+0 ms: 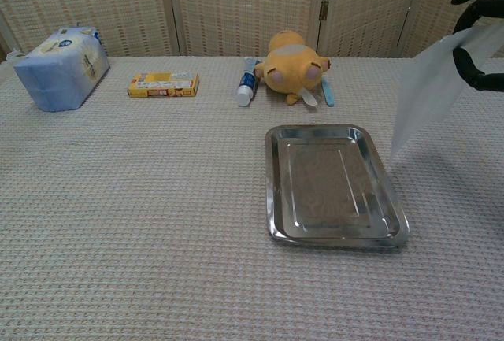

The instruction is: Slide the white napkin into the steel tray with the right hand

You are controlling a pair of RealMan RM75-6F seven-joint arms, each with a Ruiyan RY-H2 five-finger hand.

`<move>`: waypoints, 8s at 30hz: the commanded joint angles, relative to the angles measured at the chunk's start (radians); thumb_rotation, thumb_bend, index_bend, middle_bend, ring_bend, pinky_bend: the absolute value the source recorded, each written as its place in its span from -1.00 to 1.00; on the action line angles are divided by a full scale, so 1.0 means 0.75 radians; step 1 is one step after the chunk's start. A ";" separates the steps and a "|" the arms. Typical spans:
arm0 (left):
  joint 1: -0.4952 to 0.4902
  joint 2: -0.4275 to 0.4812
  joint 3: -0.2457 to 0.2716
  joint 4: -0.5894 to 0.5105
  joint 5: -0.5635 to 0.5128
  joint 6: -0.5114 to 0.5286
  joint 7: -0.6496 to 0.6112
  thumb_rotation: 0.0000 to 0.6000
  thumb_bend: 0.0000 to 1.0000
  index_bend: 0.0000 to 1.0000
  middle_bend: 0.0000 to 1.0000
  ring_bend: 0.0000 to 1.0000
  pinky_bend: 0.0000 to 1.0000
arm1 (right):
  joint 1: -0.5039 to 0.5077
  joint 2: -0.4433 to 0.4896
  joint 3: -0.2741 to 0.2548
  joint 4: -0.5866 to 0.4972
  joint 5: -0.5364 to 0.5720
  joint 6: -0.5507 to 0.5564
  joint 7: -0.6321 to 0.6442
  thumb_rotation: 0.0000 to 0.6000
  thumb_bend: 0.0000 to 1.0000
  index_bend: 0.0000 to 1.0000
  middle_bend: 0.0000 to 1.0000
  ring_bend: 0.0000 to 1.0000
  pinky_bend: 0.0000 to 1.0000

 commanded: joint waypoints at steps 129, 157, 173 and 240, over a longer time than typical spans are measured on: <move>0.041 0.083 0.014 -0.006 0.070 0.079 -0.192 1.00 -0.01 -0.89 -0.81 -1.00 -0.90 | -0.118 0.173 -0.144 -1.043 0.371 -0.870 -0.742 1.00 0.17 -1.00 -1.00 -1.00 -1.00; 0.030 0.064 0.007 0.002 0.037 0.046 -0.147 1.00 -0.01 -0.89 -0.80 -1.00 -0.90 | 0.196 0.483 -0.084 -1.378 0.983 -1.215 -0.954 1.00 -0.10 -1.00 -1.00 -1.00 -1.00; 0.026 0.054 0.004 0.003 0.033 0.042 -0.129 1.00 -0.01 -0.89 -0.80 -1.00 -0.90 | 0.338 0.570 -0.139 -1.426 1.149 -1.159 -0.980 1.00 -0.32 -1.00 -1.00 -1.00 -1.00; -0.013 -0.022 0.012 0.043 -0.006 -0.058 0.025 1.00 -0.01 -0.90 -0.81 -1.00 -0.90 | -0.435 0.913 -0.468 -1.193 0.053 -0.162 -0.278 1.00 -0.35 -1.00 -1.00 -1.00 -1.00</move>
